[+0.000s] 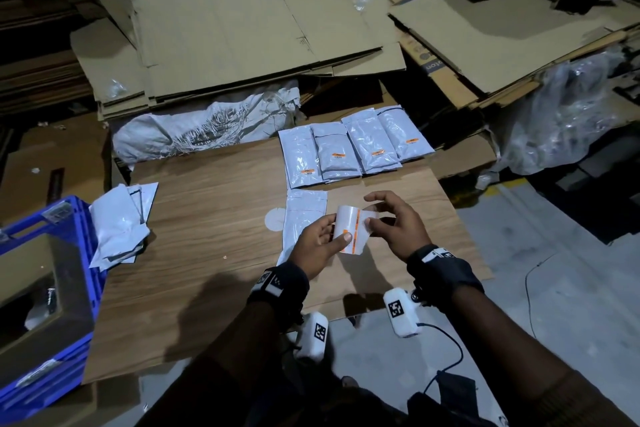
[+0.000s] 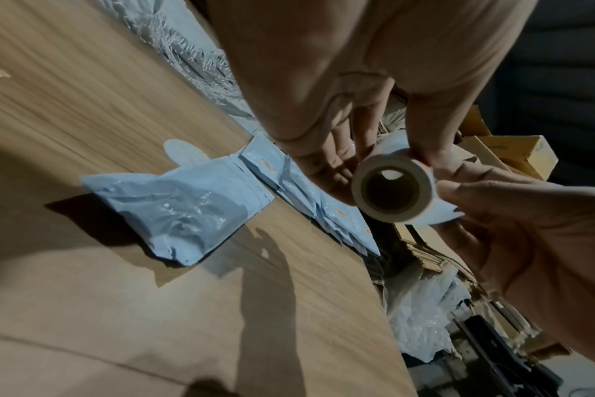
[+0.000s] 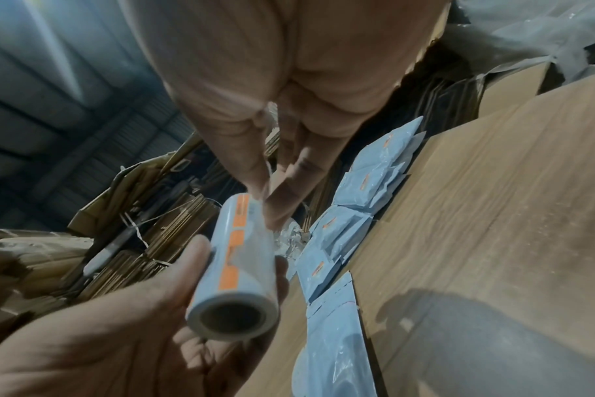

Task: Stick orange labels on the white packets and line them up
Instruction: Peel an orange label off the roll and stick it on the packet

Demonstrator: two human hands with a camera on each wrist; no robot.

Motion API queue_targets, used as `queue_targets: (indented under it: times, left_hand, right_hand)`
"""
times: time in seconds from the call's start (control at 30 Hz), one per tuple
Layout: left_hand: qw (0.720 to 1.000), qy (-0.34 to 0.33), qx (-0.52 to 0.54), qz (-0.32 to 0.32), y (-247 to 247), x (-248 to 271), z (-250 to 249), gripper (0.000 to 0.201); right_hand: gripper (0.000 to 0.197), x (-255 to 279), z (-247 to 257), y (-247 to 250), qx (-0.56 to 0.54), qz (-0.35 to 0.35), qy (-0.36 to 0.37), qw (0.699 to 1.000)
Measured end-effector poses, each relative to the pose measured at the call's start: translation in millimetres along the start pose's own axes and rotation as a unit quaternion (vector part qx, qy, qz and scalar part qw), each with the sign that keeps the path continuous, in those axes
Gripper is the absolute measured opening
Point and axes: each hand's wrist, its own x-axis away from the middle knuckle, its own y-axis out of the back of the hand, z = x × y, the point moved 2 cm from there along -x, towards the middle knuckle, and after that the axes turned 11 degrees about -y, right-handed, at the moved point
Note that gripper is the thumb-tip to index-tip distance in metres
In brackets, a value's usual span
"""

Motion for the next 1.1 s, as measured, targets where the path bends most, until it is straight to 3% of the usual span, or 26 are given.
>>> queue_targets:
  times: [0.27, 0.43, 0.57, 0.7, 0.83, 0.93, 1.1]
  left_hand:
    - [0.999, 0.017, 0.044, -0.015, -2, 5, -7, 0.06]
    - [0.997, 0.014, 0.075, -0.027, -2, 2, -9, 0.066]
    - [0.997, -0.006, 0.072, -0.023, -1, 3, -20, 0.066]
    - [0.997, 0.001, 0.061, -0.049, 0, 1, -26, 0.05]
    - [0.994, 0.018, 0.069, -0.089, 1, 0, -30, 0.035]
    - [0.99, 0.021, 0.102, -0.096, 2, 1, -34, 0.028]
    - [0.989, 0.012, 0.12, -0.087, 5, 4, -38, 0.027]
  right_hand:
    - [0.022, 4, 0, -9, 0.123, -0.093, 0.084, 0.984]
    - [0.02, 9, 1, -13, 0.16, -0.098, 0.12, 0.975]
    - [0.018, 10, 0, -18, 0.141, -0.111, 0.095, 0.979]
    - [0.026, 14, 5, -23, 0.104, -0.091, 0.109, 0.984]
    - [0.02, 13, 7, -27, 0.092, -0.085, 0.116, 0.985]
    - [0.012, 11, 7, -28, 0.082, -0.084, 0.083, 0.99]
    - [0.02, 13, 7, -32, 0.0, -0.041, 0.026, 0.999]
